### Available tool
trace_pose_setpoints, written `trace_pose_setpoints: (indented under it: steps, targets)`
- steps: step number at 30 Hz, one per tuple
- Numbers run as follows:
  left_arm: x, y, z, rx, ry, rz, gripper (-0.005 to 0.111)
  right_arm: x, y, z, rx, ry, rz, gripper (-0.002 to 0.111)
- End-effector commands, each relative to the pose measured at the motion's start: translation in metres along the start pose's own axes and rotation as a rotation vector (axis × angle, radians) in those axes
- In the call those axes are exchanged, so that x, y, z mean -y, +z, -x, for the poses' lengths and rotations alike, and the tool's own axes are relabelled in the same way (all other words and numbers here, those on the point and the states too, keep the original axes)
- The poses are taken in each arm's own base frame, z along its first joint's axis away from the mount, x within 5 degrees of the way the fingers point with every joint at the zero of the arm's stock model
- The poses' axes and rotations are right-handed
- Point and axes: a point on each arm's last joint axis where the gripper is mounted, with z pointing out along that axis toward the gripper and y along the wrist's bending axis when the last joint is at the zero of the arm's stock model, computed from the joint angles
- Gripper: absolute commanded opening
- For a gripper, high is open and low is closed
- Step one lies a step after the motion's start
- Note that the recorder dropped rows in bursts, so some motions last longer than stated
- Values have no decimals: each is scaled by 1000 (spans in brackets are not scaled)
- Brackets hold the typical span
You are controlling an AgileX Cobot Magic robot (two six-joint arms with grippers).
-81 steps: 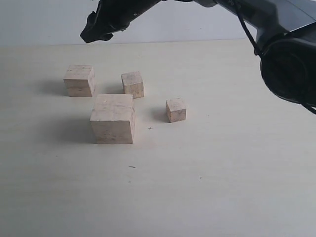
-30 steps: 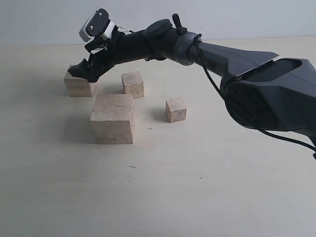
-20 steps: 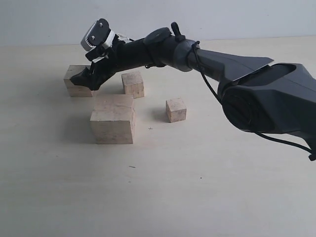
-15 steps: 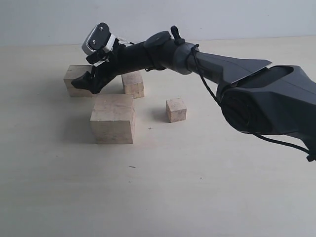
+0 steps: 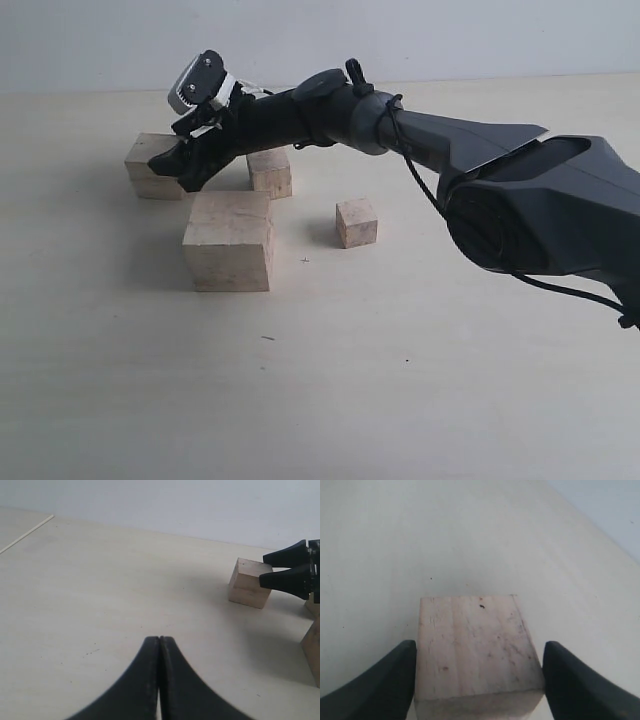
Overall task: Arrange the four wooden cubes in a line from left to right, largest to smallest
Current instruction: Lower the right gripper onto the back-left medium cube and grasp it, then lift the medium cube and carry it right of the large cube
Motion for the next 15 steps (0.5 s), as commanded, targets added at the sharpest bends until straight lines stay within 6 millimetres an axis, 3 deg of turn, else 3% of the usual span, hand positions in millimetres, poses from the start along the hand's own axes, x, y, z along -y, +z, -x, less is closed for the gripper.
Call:
trace_pose_setpoints:
  steps: [1, 6, 15]
  targets:
    - [0, 0, 0, 10, -3, 0, 0, -4, -3, 9, 17, 13, 42, 0]
    - [0, 0, 0, 10, -3, 0, 0, -3, -13, 32, 47, -11, 42, 0]
    - [0, 0, 0, 10, -3, 0, 0, -9, -44, 91, 97, -9, 87, 0]
